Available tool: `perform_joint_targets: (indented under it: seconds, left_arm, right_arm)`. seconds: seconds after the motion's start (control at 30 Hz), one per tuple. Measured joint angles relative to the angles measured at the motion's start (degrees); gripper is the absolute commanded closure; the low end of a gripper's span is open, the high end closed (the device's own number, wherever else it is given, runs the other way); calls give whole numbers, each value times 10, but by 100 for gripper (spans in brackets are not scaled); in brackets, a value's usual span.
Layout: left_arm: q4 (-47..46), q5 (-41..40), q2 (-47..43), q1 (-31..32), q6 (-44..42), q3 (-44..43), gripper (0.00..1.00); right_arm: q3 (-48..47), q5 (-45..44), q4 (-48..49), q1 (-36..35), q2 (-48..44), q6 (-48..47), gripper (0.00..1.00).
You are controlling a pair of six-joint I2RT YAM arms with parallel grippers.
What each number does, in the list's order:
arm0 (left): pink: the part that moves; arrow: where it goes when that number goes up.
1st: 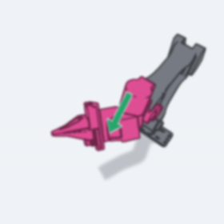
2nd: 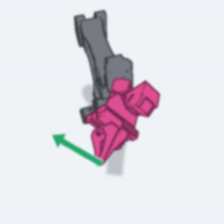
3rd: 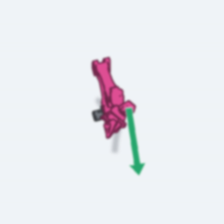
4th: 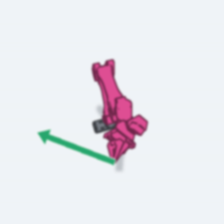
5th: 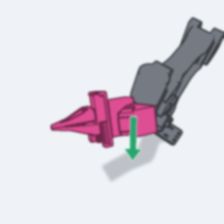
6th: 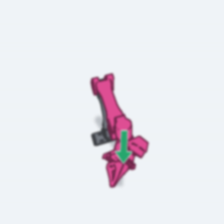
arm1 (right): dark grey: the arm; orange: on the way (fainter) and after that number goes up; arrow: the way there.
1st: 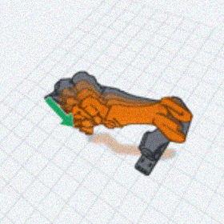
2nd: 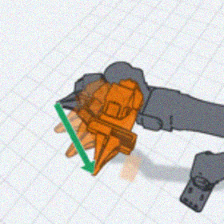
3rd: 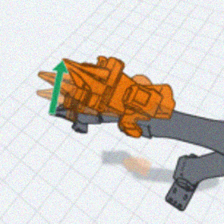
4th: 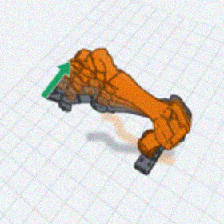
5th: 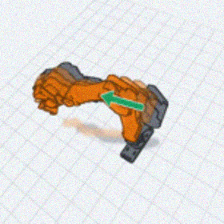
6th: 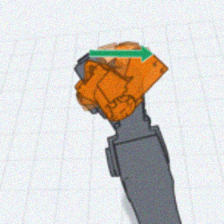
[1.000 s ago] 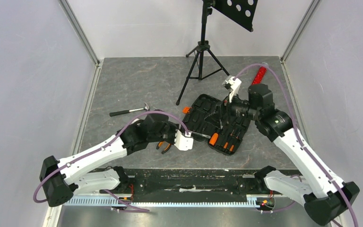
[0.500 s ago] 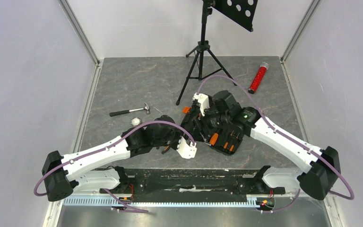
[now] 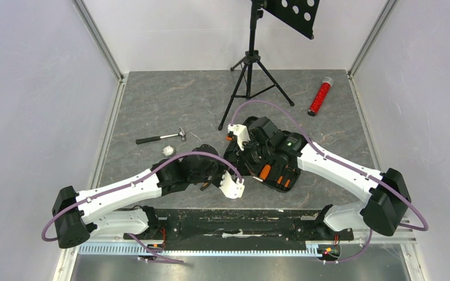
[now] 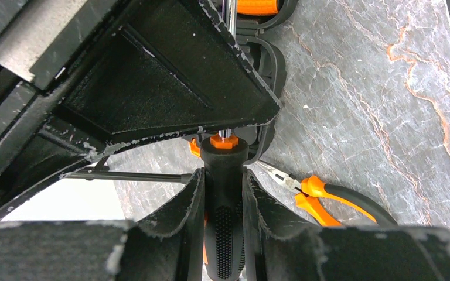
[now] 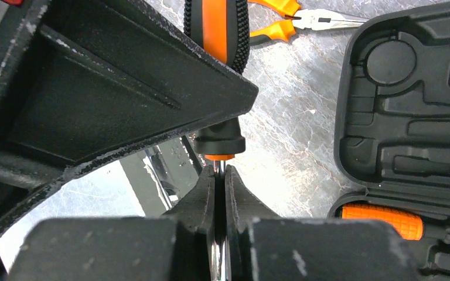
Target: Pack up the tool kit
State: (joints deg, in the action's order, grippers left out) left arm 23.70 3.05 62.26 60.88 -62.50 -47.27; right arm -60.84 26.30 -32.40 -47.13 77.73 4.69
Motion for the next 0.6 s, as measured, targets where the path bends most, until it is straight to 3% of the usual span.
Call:
perform_joint_targets:
  seconds: [0.1, 0.2, 0.43, 0.6]
  left_arm:
    - [-2, -1, 0, 0, 0, 0, 79]
    - [-10, -7, -1, 0, 0, 4, 54]
    - [-70, -81, -32, 0, 28, 33, 29]
    - [-118, -132, -59, -17, 93, 40, 12]
  right_arm:
    - [-1, -6, -2, 0, 0, 1, 100]
    - [-1, -18, -1, -1, -2, 2, 100]
    - [14, -96, -3, 12, -28, 31, 100]
    - [66, -161, -3, 63, -83, 84, 100]
